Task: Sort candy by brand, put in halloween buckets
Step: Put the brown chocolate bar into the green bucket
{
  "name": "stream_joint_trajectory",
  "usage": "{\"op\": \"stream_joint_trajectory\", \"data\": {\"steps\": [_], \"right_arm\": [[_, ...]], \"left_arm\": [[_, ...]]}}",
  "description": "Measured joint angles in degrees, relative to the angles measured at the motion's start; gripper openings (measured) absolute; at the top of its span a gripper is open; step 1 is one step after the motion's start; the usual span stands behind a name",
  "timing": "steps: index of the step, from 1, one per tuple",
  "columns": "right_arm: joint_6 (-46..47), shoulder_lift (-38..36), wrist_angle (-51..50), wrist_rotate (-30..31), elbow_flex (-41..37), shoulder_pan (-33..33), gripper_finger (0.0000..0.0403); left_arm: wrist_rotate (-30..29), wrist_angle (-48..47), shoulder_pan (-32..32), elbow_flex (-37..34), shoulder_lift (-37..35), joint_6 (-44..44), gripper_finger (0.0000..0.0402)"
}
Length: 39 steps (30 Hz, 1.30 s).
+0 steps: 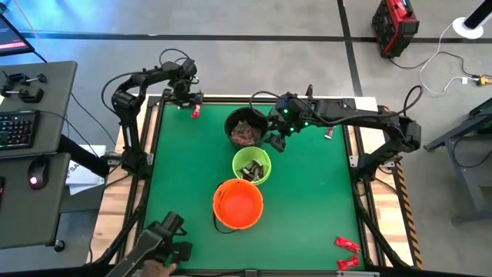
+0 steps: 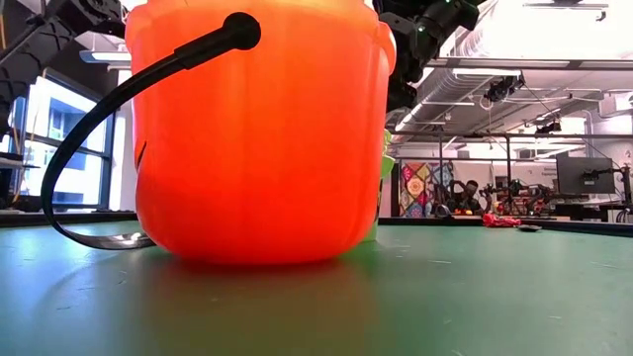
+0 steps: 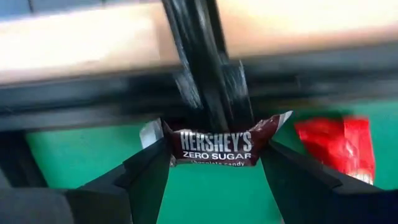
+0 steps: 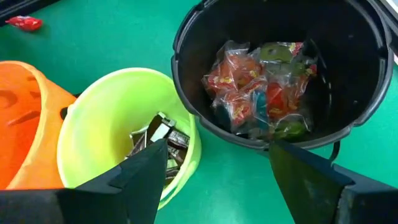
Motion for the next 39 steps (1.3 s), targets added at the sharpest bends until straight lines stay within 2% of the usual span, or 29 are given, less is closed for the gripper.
{"op": "stream_joint_trajectory", "data": {"steps": [6, 11, 15, 20, 24, 32, 36, 39], "right_arm": [[-0.02, 0.00, 0.09, -0.01, -0.02, 0.00, 0.0272], [-0.02, 0.00, 0.10, -0.01, -0.04, 0.00, 0.0272], [-0.06, 0.00, 0.13, 0.05, -0.04, 0.00, 0.0272], [-0.02, 0.00, 0.13, 1.10, -0.07, 0.00, 0.0272], [0.07, 0.00, 0.11, 1.13, -0.07, 0.07, 0.0272], [0.00, 0.00, 0.11, 1.15, -0.07, 0.07, 0.0272], [-0.57, 0.00, 0.09, 1.23, -0.07, 0.07, 0.0272], [-2.14, 0.00, 0.11, 1.67, -0.07, 0.07, 0.0272]], "left_arm": [[2.01, -4.64, -2.35, -1.03, -0.58, 3.21, 0.0241], [7.04, -11.67, -5.10, -1.48, -1.16, 6.89, 0.0241], [7.42, -15.32, -8.15, -1.32, -1.59, 9.80, 0.0241], [7.12, -15.37, -13.78, -1.54, -1.57, 11.17, 0.0230], [6.24, -14.89, -18.49, -4.41, -1.76, 11.89, 0.0186], [4.73, -14.71, -23.96, -10.28, -2.87, 11.83, 0.0079], [4.81, -11.97, -25.27, -10.30, -7.19, 12.36, 0.0029], [4.99, -10.88, -25.18, -9.96, -13.87, 12.28, 0.0003]]}}
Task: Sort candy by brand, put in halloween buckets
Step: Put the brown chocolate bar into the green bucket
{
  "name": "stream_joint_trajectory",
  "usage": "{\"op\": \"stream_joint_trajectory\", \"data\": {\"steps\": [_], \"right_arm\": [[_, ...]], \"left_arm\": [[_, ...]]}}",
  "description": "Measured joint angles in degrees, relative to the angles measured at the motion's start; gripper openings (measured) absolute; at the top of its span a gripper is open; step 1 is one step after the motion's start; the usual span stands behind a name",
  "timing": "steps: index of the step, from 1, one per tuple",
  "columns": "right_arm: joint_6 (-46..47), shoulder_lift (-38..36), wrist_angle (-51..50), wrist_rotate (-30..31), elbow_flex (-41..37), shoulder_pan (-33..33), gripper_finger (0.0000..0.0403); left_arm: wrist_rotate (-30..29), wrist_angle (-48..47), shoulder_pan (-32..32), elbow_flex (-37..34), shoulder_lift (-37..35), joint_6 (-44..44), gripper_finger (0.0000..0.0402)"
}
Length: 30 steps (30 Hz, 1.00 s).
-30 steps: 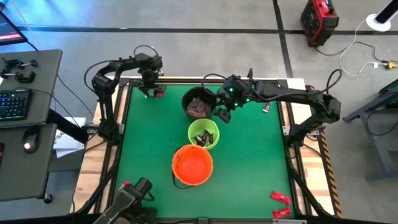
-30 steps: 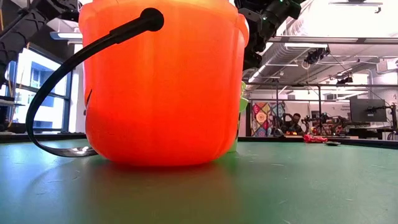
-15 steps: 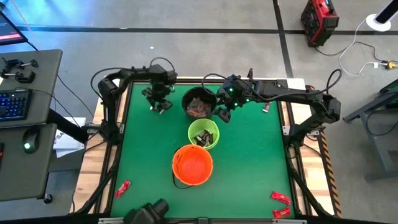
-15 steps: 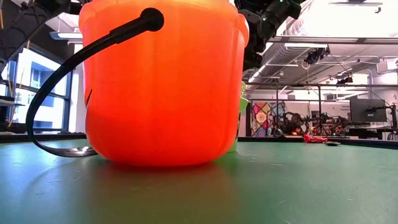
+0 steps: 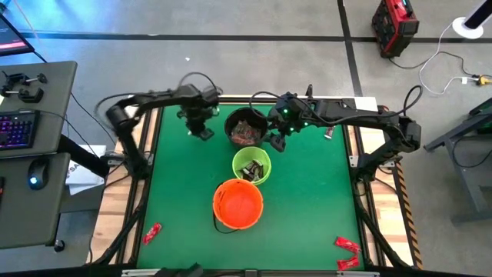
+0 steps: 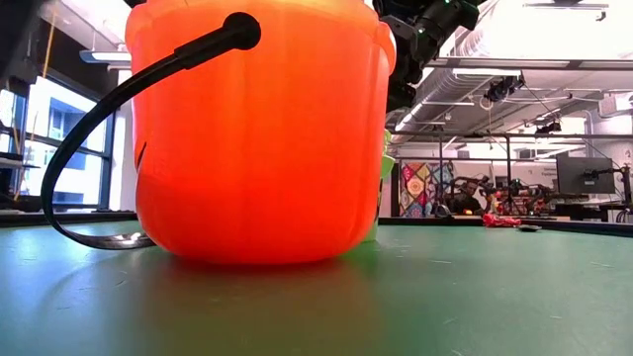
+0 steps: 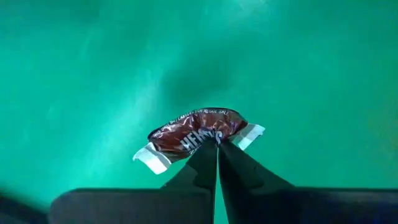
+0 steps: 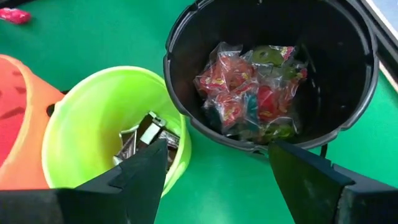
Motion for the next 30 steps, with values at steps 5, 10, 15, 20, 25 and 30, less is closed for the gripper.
{"op": "stream_joint_trajectory", "data": {"steps": [5, 10, 15, 20, 25, 30], "right_arm": [[-2.18, 0.00, 0.00, 0.00, 0.00, -0.15, 0.0272], [-5.80, -1.07, -0.80, 0.03, 0.00, -0.97, 0.0272], [-9.36, -3.01, -3.64, 1.95, 0.00, -3.36, 0.0272], [-11.95, -4.89, -6.47, 2.89, 0.00, -6.31, 0.0272], [-12.85, -5.20, -7.81, 2.81, 0.00, -8.50, 0.0272], [-14.52, -5.25, -9.98, 2.40, 0.00, -9.06, 0.0272]], "left_arm": [[2.05, -0.15, 0.43, -0.06, -13.14, -0.35, 0.0000], [18.20, 5.72, -2.75, -0.04, -24.96, 2.84, 0.0001], [26.05, 16.36, -11.26, 0.07, -29.47, 3.45, 0.0001], [26.21, 28.35, -21.65, 0.07, -26.08, 2.70, 0.0000], [25.68, 38.49, -28.36, 0.07, -19.91, 2.08, 0.0001], [25.38, 40.70, -29.30, 0.05, -13.29, -4.28, 0.0017]]}}
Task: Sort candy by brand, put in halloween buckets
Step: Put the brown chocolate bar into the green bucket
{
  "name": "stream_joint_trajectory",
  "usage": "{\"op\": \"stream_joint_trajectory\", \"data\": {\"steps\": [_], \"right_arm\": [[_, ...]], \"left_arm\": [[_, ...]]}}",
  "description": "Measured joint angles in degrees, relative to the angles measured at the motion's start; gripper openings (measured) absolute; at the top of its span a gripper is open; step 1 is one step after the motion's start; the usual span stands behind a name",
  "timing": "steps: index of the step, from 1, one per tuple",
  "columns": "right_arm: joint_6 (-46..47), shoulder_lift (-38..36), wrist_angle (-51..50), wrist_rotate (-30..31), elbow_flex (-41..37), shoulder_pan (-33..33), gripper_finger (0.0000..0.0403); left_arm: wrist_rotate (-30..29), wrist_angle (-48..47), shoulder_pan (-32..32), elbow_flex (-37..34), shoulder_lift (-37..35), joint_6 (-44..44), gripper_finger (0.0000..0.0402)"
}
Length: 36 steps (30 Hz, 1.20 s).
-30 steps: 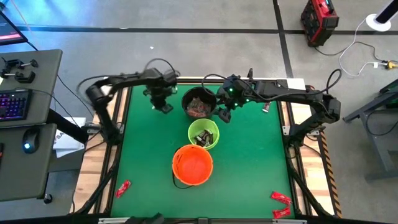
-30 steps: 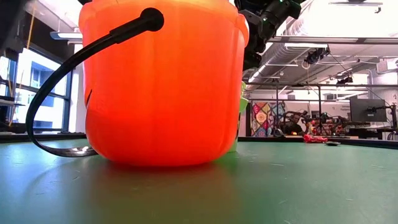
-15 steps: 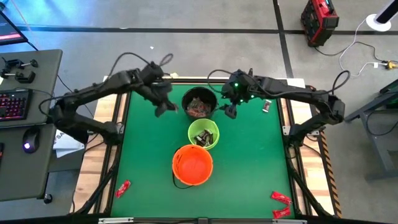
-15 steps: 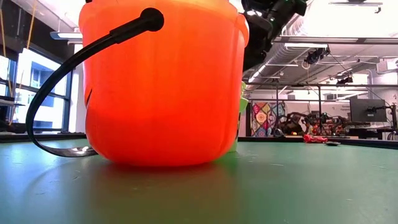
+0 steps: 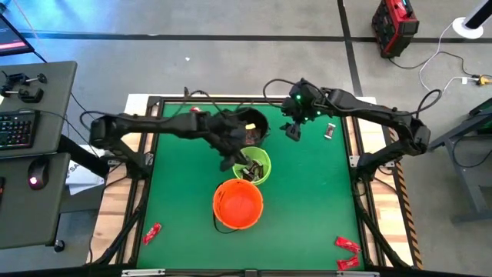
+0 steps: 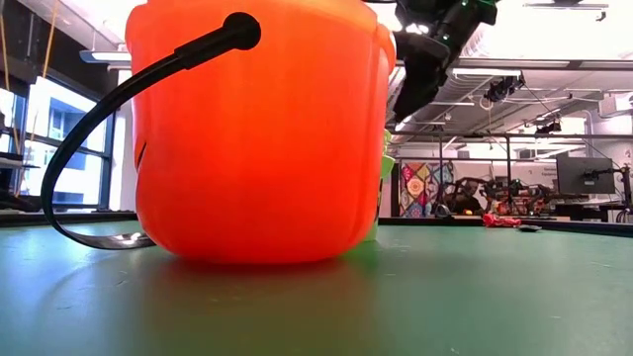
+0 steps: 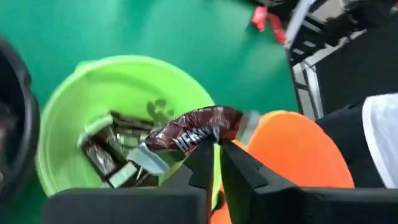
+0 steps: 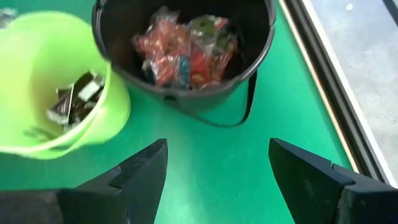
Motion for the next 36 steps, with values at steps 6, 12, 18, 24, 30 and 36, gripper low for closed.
{"op": "stream_joint_trajectory", "data": {"steps": [6, 12, 18, 24, 30, 36], "right_arm": [[-1.99, -0.04, -2.71, 0.01, 0.00, -0.03, 0.0272], [3.20, -0.07, -6.25, 3.56, 0.02, -1.69, 0.0272], [14.30, -0.44, -7.38, 7.11, -7.48, -10.10, 0.0272], [31.15, -0.44, -3.78, 10.86, -19.28, -20.75, 0.0272], [46.21, -0.44, -2.71, 20.37, -23.45, -26.76, 0.0272], [56.02, 1.20, -2.11, 20.58, -23.19, -26.82, 0.0272]], "left_arm": [[0.15, 1.52, 0.00, -0.01, 3.44, -3.84, 0.0084], [1.38, 0.98, 1.91, 0.02, 1.79, -6.67, 0.0177], [-0.41, -6.75, 9.87, 0.02, -5.64, -3.15, 0.0228], [-7.73, -7.80, 18.73, 0.10, -12.68, 2.13, 0.0232], [-9.46, -6.91, 24.40, 0.10, -14.36, 2.74, 0.0232], [-9.62, -7.09, 28.26, 0.10, -13.82, 2.87, 0.0232]]}}
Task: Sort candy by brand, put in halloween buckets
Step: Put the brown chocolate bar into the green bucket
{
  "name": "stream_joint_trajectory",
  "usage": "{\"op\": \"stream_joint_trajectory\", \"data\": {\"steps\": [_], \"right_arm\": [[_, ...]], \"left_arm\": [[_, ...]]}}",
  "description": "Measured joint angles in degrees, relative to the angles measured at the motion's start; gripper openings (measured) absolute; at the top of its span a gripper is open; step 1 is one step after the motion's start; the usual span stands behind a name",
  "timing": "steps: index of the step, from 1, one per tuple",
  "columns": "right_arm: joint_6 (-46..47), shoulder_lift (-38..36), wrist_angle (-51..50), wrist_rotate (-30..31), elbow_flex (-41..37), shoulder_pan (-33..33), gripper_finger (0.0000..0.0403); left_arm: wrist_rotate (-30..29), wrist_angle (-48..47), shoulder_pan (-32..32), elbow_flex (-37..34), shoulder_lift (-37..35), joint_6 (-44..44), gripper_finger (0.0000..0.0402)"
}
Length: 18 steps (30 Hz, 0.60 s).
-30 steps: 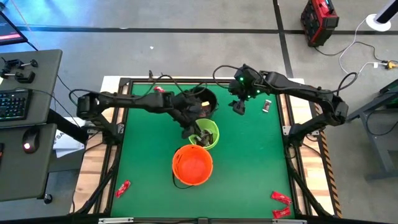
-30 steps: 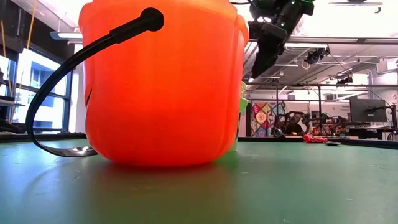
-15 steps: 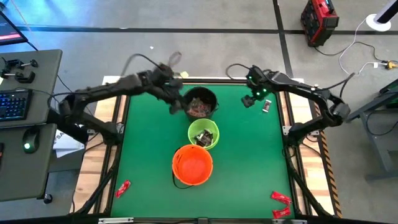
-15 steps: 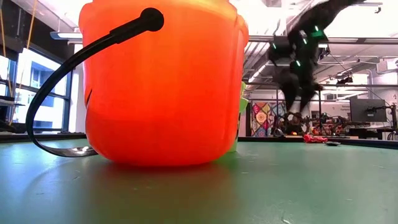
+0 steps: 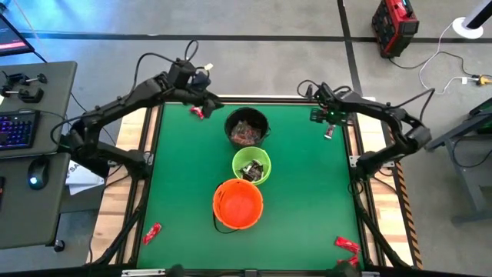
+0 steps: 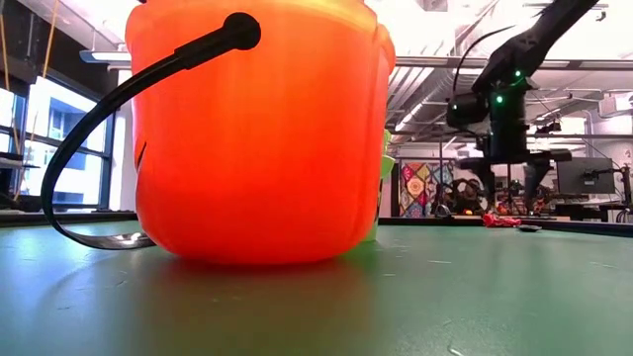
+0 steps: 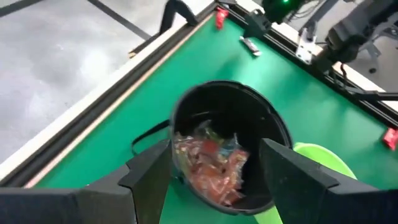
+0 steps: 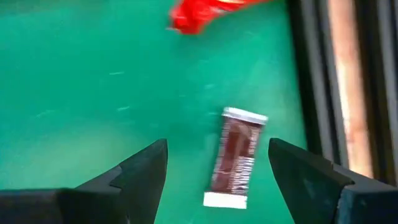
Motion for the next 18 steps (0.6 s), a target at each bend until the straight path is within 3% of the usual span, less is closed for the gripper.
{"op": "stream_joint_trajectory", "data": {"steps": [14, 18], "right_arm": [[6.57, 11.84, -0.73, -1.04, -0.24, -0.17, 0.0272], [6.30, 13.38, 0.25, -3.69, -0.12, -0.46, 0.0263]], "left_arm": [[0.23, -1.29, 1.18, 0.00, -0.04, 4.48, 0.0232], [0.82, -1.37, 1.16, 0.00, -0.04, 4.46, 0.0232]]}}
